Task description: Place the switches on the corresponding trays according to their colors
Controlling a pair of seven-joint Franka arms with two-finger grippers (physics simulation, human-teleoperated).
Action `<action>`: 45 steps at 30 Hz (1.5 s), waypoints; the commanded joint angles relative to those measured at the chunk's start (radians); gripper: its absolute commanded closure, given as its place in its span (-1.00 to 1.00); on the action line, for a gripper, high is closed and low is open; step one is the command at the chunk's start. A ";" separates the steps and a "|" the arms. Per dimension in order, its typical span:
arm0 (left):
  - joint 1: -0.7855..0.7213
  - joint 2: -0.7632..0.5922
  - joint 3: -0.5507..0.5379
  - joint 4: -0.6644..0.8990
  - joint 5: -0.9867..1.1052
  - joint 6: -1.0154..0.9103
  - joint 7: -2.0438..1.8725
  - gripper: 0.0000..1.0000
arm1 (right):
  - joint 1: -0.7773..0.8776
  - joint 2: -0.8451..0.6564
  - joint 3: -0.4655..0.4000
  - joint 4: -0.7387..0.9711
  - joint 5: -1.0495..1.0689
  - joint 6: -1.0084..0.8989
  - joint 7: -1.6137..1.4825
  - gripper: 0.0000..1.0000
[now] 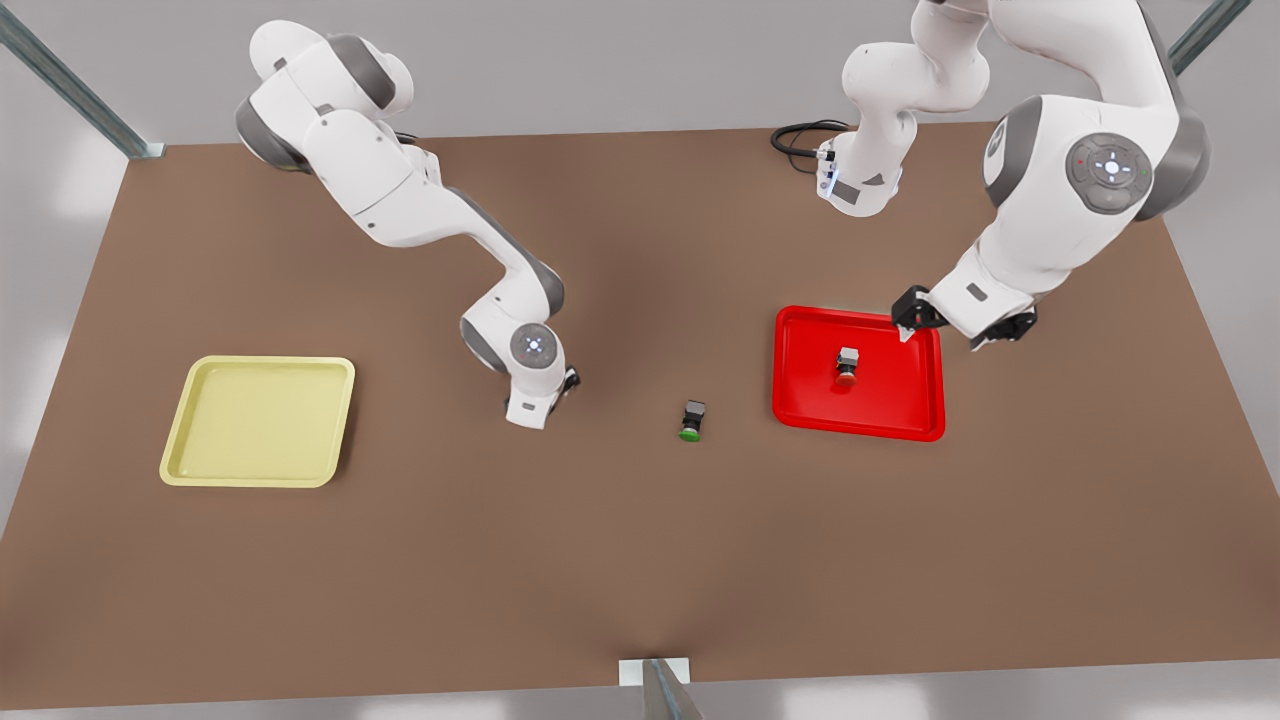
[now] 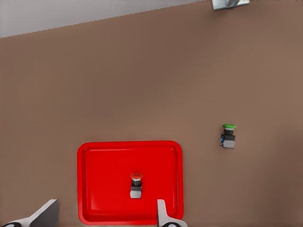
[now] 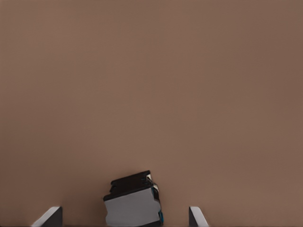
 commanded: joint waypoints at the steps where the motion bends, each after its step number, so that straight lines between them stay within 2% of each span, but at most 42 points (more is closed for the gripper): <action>1: -0.001 0.000 -0.001 0.001 0.000 0.001 0.000 -1.00 | -0.002 0.001 0.000 0.000 -0.011 0.000 0.001 -1.00; 9: -0.001 -0.002 0.001 -0.002 0.000 -0.003 0.000 -1.00 | -0.003 0.022 0.000 0.002 -0.020 0.023 -0.041 -0.98; 10: -0.001 -0.002 0.001 -0.002 0.000 -0.003 0.000 -1.00 | -0.003 0.022 0.000 0.002 -0.019 0.023 -0.042 -0.91; 11: -0.001 -0.002 0.001 -0.003 0.000 -0.003 0.000 -1.00 | -0.003 0.021 0.000 0.000 -0.020 0.023 -0.042 -0.59; 12: -0.001 -0.002 0.001 -0.003 0.000 -0.003 0.000 -1.00 | -0.005 0.021 0.000 -0.002 -0.019 0.023 -0.042 -0.44; 14: -0.001 -0.002 0.001 -0.003 0.000 -0.003 0.000 -1.00 | -0.005 0.021 0.000 0.002 -0.019 0.023 -0.042 -0.41; 17: -0.001 -0.002 0.010 -0.003 0.000 -0.003 0.000 -1.00 | -0.006 0.021 0.000 0.005 -0.016 0.021 -0.041 -0.06; 21: -0.001 -0.002 0.012 -0.003 0.000 -0.003 0.000 -1.00 | -0.009 0.024 0.002 0.005 -0.014 0.023 -0.044 -0.03; 24: -0.001 -0.002 0.012 -0.003 0.000 -0.003 0.000 -1.00 | -0.015 0.022 0.002 0.008 -0.007 0.018 -0.061 0.12; 30: -0.001 -0.002 0.012 -0.003 0.000 -0.003 0.000 -1.00 | -0.021 0.013 0.002 0.015 0.018 0.009 -0.056 0.07; 37: -0.001 0.003 0.015 -0.003 0.000 -0.008 0.000 -1.00 | -0.147 -0.142 0.005 -0.051 0.059 -0.090 -0.231 0.03; 40: -0.001 0.018 0.016 -0.002 0.000 -0.011 -0.002 -1.00 | -0.290 -0.266 0.006 -0.173 0.059 -0.097 -0.452 0.03; 45: -0.002 0.017 0.016 -0.002 0.000 -0.016 -0.006 -1.00 | -0.595 -0.521 -0.006 -0.483 0.059 -0.046 -0.854 0.00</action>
